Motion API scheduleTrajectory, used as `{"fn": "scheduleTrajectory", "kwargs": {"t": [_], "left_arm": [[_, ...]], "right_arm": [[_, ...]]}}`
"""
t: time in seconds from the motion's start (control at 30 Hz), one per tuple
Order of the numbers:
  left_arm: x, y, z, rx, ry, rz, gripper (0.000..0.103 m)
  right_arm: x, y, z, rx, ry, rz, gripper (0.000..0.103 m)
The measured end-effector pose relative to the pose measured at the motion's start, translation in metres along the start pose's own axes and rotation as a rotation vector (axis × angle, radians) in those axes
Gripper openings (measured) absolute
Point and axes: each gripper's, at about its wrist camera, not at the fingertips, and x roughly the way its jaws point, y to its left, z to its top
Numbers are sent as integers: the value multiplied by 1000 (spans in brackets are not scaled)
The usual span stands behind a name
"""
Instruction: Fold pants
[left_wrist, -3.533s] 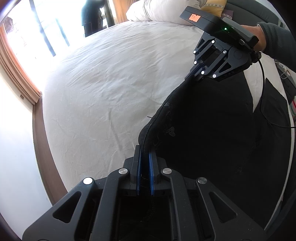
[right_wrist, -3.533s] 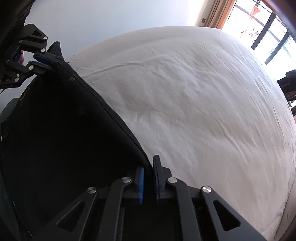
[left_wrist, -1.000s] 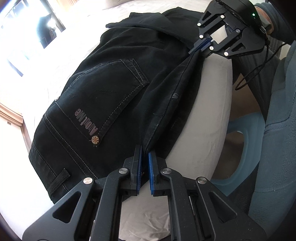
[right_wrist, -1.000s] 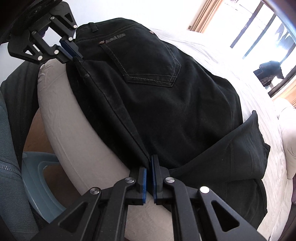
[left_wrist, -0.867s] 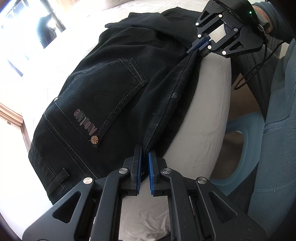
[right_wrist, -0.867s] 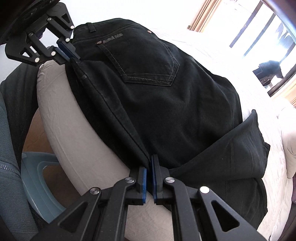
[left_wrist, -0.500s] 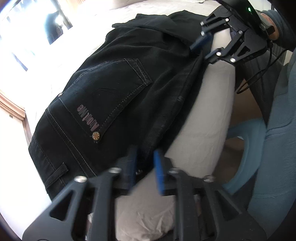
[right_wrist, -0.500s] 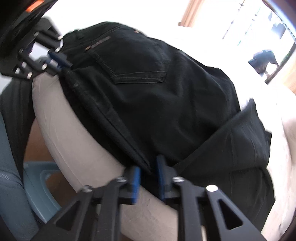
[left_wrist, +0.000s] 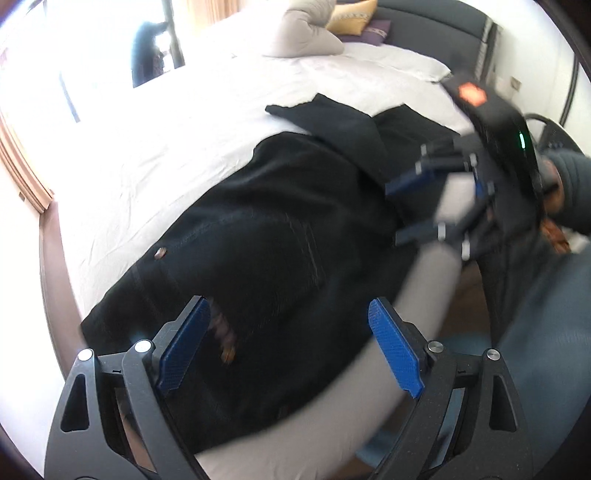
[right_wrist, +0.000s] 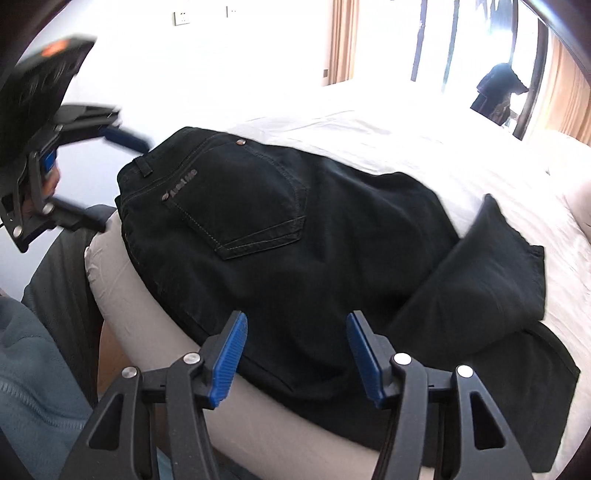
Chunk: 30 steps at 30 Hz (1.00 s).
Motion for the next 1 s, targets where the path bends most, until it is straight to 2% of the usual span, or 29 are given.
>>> {"fn": "scheduleTrajectory", "kwargs": {"t": [0.03, 0.1, 0.17, 0.27, 0.37, 0.43, 0.53, 0.6, 0.73, 0.83, 1.0], "left_arm": [[14, -1, 4, -15, 14, -5, 88], [45, -1, 7, -45, 78, -15, 88], [71, -2, 4, -72, 144, -16, 88], [66, -4, 11, -89, 107, -40, 88], [57, 1, 33, -105, 39, -30, 88], [62, 7, 48, -138, 15, -31, 88], [77, 12, 69, -198, -12, -38, 85], [90, 9, 81, -206, -2, -46, 79], [126, 7, 83, -236, 66, -39, 57], [144, 12, 81, -247, 95, -36, 56], [154, 13, 73, -250, 98, -46, 56]], "right_arm": [[7, 0, -4, 5, 22, 3, 59], [34, -3, -14, 25, 137, -5, 60], [33, -8, -19, 56, 118, -2, 60], [11, -22, -11, 123, 85, 29, 60], [-24, -65, 9, 228, -29, 13, 60], [-36, -110, 29, 332, -71, -54, 60], [-33, -172, 64, 441, -82, -186, 60], [-19, -208, 87, 494, -71, -213, 60], [25, -252, 122, 562, 1, -228, 60], [60, -272, 136, 593, 68, -262, 60], [104, -292, 138, 610, 162, -317, 60]]}}
